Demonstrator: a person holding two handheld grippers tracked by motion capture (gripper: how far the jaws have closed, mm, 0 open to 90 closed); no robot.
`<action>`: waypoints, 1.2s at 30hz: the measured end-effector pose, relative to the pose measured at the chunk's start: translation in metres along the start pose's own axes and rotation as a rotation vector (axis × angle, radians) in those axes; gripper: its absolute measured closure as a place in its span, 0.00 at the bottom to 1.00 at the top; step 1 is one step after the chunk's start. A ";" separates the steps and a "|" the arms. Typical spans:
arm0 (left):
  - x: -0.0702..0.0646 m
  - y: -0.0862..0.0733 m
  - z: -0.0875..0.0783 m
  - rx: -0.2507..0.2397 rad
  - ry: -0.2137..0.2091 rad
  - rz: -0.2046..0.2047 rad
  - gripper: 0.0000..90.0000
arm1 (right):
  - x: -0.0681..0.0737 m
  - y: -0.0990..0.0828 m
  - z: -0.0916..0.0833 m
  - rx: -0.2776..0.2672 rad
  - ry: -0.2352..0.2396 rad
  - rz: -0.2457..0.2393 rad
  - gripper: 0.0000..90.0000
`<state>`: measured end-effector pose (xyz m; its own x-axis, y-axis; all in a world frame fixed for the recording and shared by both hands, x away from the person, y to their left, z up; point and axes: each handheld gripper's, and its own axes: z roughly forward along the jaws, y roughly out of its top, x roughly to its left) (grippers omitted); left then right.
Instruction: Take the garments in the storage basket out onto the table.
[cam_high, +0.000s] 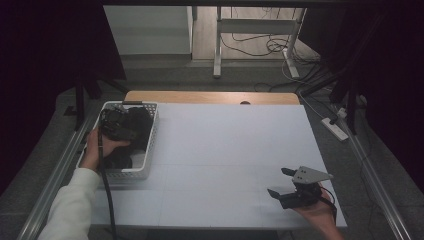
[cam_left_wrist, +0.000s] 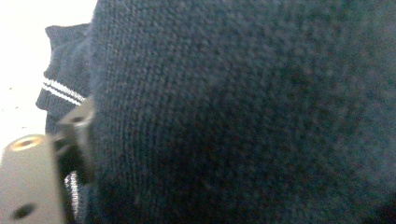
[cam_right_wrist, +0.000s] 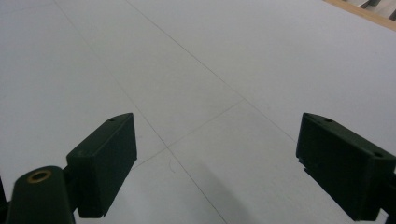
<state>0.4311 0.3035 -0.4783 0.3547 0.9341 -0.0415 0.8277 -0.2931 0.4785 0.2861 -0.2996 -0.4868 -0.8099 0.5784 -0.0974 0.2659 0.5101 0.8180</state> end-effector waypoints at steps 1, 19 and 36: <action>0.000 0.000 0.001 0.003 0.006 -0.007 0.27 | 0.000 0.000 0.000 0.001 0.000 0.001 0.14; 0.008 -0.014 -0.012 -0.078 -0.028 -0.020 0.76 | 0.000 -0.001 0.001 0.006 0.002 0.003 0.14; -0.006 -0.021 -0.037 -0.179 0.027 0.001 0.79 | -0.004 0.000 0.002 -0.002 -0.008 0.024 0.14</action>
<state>0.3959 0.3117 -0.4557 0.3420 0.9395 -0.0183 0.7359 -0.2557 0.6269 0.2902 -0.3009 -0.4873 -0.7990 0.5957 -0.0826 0.2839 0.4947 0.8214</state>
